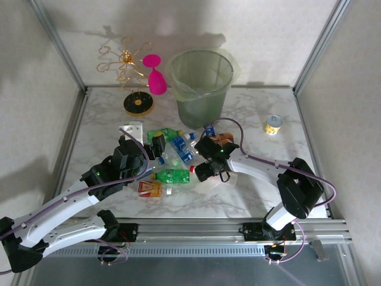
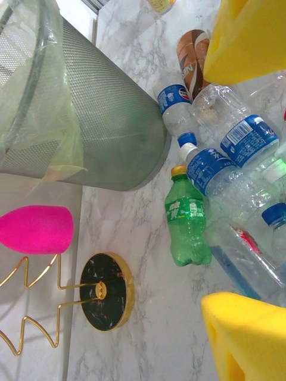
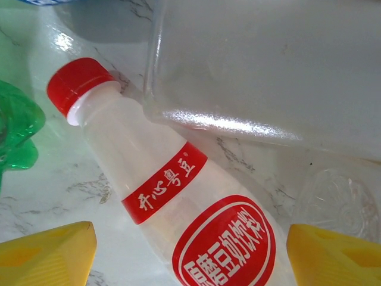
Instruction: Put the plastic bottles in the bin
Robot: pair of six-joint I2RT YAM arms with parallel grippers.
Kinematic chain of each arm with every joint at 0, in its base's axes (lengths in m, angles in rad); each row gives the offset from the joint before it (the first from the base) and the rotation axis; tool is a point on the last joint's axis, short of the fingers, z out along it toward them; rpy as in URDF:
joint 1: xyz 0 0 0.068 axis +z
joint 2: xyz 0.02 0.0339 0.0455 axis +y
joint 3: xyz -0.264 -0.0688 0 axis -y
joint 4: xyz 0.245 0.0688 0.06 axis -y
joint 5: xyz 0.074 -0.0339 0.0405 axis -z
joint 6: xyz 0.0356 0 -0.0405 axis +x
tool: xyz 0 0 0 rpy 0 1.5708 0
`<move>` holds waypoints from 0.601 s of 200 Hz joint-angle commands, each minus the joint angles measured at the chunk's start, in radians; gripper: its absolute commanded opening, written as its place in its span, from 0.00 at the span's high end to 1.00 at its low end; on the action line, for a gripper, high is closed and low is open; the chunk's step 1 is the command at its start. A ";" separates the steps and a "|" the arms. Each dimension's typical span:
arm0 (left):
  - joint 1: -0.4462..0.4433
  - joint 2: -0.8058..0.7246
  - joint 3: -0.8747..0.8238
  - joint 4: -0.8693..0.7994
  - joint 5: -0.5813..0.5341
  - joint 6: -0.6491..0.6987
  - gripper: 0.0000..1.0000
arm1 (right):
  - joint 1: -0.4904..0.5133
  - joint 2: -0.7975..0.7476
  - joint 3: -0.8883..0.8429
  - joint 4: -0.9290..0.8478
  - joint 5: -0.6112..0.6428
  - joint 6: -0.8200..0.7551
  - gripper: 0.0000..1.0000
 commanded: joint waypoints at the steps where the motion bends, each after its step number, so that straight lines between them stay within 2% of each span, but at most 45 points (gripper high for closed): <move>1: 0.001 0.002 -0.016 0.018 0.031 0.020 0.11 | 0.024 0.034 -0.019 -0.004 0.049 -0.002 0.16; 35: 0.011 0.008 -0.019 0.025 0.059 0.022 0.11 | 0.053 0.058 -0.039 0.004 0.044 0.017 0.16; 71: 0.014 0.013 -0.019 0.026 0.070 0.021 0.11 | 0.081 0.064 -0.056 0.002 0.039 0.040 0.21; 106: 0.017 0.004 -0.022 0.028 0.072 0.021 0.11 | 0.095 0.057 -0.078 0.009 0.032 0.055 0.34; 120: 0.019 0.003 -0.022 0.029 0.072 0.021 0.11 | 0.100 0.049 -0.084 0.012 0.029 0.057 0.43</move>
